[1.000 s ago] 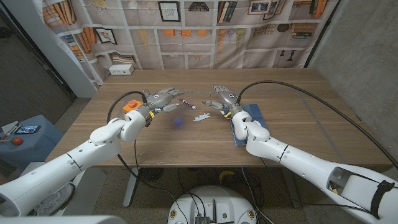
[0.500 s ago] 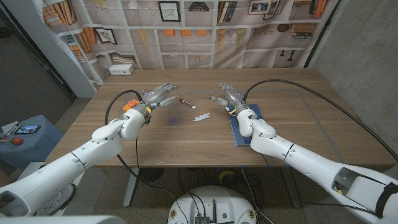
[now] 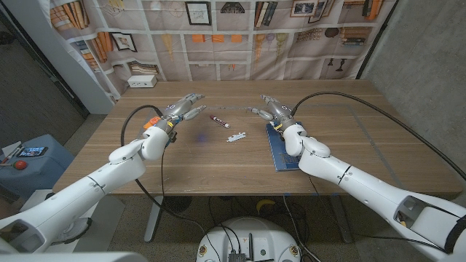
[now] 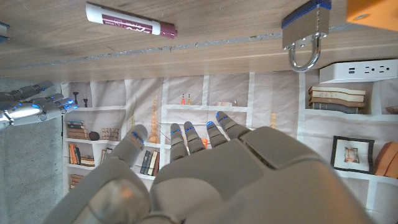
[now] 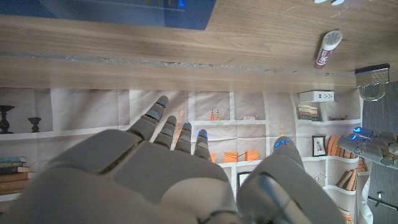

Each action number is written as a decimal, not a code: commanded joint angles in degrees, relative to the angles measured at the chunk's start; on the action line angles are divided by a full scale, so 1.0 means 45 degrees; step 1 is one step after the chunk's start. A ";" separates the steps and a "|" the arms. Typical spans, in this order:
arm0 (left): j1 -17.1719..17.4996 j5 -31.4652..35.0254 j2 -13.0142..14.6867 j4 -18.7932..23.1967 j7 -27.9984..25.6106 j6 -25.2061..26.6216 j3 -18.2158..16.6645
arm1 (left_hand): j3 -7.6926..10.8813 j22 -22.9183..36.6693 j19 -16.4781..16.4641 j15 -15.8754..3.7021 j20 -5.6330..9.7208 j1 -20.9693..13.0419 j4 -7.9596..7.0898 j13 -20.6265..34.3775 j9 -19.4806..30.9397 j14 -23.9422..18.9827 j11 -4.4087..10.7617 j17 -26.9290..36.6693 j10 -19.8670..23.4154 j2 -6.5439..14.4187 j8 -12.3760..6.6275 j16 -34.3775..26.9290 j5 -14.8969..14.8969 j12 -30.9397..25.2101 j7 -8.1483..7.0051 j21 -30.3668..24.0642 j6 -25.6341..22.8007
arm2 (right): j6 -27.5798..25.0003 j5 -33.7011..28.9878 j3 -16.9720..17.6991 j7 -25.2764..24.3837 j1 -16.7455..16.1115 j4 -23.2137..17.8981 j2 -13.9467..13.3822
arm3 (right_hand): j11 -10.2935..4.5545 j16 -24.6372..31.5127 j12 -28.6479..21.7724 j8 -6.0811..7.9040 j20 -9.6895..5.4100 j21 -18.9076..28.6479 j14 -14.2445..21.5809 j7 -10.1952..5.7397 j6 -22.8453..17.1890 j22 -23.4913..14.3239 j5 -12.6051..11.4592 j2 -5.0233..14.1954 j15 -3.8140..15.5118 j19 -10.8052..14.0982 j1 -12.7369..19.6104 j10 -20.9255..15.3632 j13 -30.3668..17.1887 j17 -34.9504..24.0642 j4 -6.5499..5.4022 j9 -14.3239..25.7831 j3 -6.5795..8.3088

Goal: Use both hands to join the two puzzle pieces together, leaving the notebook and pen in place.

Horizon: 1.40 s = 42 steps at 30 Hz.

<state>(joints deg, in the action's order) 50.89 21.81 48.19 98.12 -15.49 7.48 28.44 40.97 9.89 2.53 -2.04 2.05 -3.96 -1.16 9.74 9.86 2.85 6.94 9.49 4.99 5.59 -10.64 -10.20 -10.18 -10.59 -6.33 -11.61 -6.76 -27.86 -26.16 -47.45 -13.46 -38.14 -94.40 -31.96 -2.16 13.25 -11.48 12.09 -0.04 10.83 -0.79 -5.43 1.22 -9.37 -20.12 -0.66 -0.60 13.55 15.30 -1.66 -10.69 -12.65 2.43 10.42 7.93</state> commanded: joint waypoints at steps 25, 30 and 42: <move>-0.0960 -0.4536 -0.2316 -0.3105 -0.0805 -0.2232 -0.0056 | 0.0043 -0.0002 -0.0079 -0.0843 0.0470 -0.0185 0.0137 0.0026 0.0023 0.0069 -0.0157 0.0018 -0.0183 0.1111 0.0090 0.0034 0.0022 0.0009 0.0210 0.0034 0.0117 | 0.3944 0.4947 0.2801 -0.1194 -0.1436 0.0834 -0.0412 | -0.0127 0.0102 -0.0060 0.0039 -0.0258 0.0013 0.0238 0.0205 -0.0495 -0.0011 0.0095 0.0495 0.0345 0.0367 -0.0665 -0.0590 0.0025 -0.0035 -0.0456 -0.0032 -0.0063; -0.1034 -0.5499 -0.2734 -0.3822 -0.0647 -0.2945 -0.0190 | 0.0073 -0.0004 -0.0124 -0.0821 0.0423 -0.0229 0.0184 0.0025 0.0021 0.0102 -0.0181 0.0011 -0.0208 0.1110 0.0080 0.0046 0.0019 0.0010 0.0268 0.0030 0.0097 | 0.4683 0.5597 0.3054 -0.1175 -0.1525 0.1147 -0.0324 | -0.0108 0.0097 -0.0040 0.0035 -0.0272 0.0006 0.0256 0.0227 -0.0532 -0.0010 0.0105 0.0547 0.0350 0.0378 -0.0712 -0.0600 0.0028 -0.0030 -0.0487 -0.0035 -0.0065; -0.1574 -0.6534 -0.3650 -0.5642 -0.0515 -0.4582 -0.0077 | 0.0105 -0.0004 -0.0271 -0.0746 0.0350 -0.0269 0.0186 0.0024 0.0020 0.0057 -0.0227 0.0026 -0.0235 0.1163 0.0055 0.0011 0.0014 0.0001 0.0357 -0.0003 0.0028 | 0.5441 0.6645 0.3542 -0.1591 -0.1912 0.1368 -0.0049 | -0.0006 0.0152 -0.0080 0.0069 -0.0328 0.0018 0.0549 0.0389 -0.0860 -0.0008 0.0153 0.0701 0.0407 0.0540 -0.0949 -0.0974 0.0037 -0.0006 -0.0624 -0.0049 -0.0115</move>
<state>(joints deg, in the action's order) 45.67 -2.64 35.49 79.85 -18.47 -7.19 27.87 41.19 9.89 1.79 -2.04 1.77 -4.41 -0.43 9.74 9.88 2.85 5.92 9.49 3.96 5.60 -10.37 -10.20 -10.18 -10.59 -5.20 -11.61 -6.45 -6.73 -0.60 -33.35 -18.94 -45.33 -89.15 -33.03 -2.35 13.67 -11.47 12.09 -1.23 10.83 0.94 -3.58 -2.05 -9.37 -19.48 2.43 1.13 15.56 11.62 -5.34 -10.39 -12.51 -0.02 10.13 7.53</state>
